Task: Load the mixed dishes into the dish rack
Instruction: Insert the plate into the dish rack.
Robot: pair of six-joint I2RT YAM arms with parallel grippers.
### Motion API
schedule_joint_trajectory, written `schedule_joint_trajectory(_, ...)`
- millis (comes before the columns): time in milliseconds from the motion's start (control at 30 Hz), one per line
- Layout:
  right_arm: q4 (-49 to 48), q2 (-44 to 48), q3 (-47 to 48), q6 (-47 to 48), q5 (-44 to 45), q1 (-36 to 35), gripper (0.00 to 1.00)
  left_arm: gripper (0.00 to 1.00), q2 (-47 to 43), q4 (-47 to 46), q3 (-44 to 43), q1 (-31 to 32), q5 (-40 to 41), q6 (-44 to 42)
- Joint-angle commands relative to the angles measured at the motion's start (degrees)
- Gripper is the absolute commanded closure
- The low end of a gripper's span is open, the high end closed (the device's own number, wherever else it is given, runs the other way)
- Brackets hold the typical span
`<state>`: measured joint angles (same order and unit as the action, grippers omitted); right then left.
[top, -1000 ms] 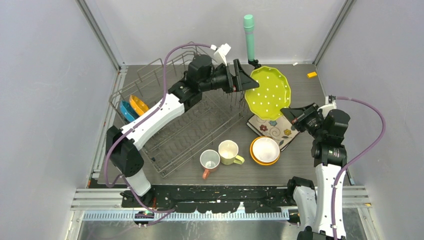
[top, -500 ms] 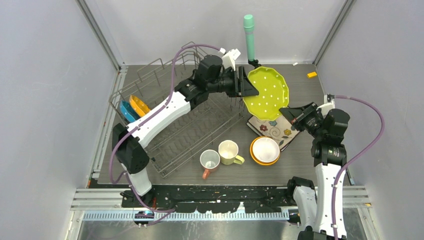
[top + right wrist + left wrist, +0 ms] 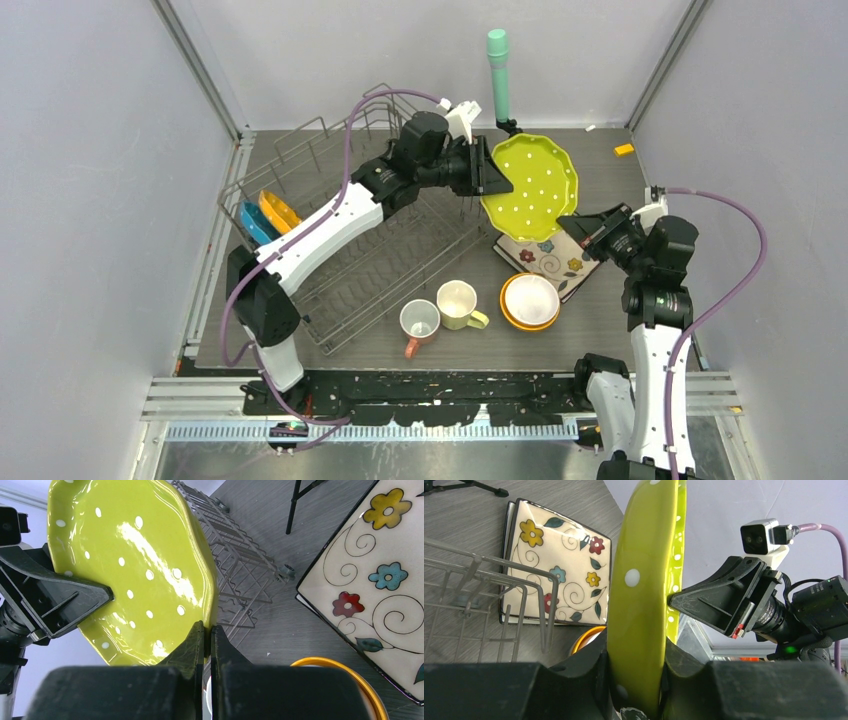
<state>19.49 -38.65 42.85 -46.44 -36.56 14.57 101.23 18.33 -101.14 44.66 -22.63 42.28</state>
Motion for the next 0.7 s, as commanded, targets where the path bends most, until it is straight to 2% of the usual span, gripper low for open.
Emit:
schedule_joint_trajectory(0,-10.10,0.96,2.07,-2.93,-3.75,-0.46,0.99,1.00,-0.90,2.61,-1.66,0.34,2.14,-4.68)
schedule_joint_trajectory(200,-10.34,0.25,1.69,-2.90,-4.15,-0.76,0.89,1.00,-1.53,2.42,-0.86,0.34,2.92,-5.24)
schedule_joint_trajectory(367,-10.34,-0.25,1.47,-2.76,-4.56,-0.90,0.75,1.00,-2.03,2.47,-0.63,0.34,4.37,-5.10)
schedule_joint_trajectory(533,-10.23,-0.22,1.41,-2.87,-4.05,-0.95,0.55,1.00,-3.05,3.75,-0.47,0.36,8.67,-4.84)
schedule_joint_trajectory(667,-10.06,-0.23,1.13,-2.86,-3.70,-0.94,0.47,1.00,-4.70,3.40,0.42,0.34,11.22,-5.08)
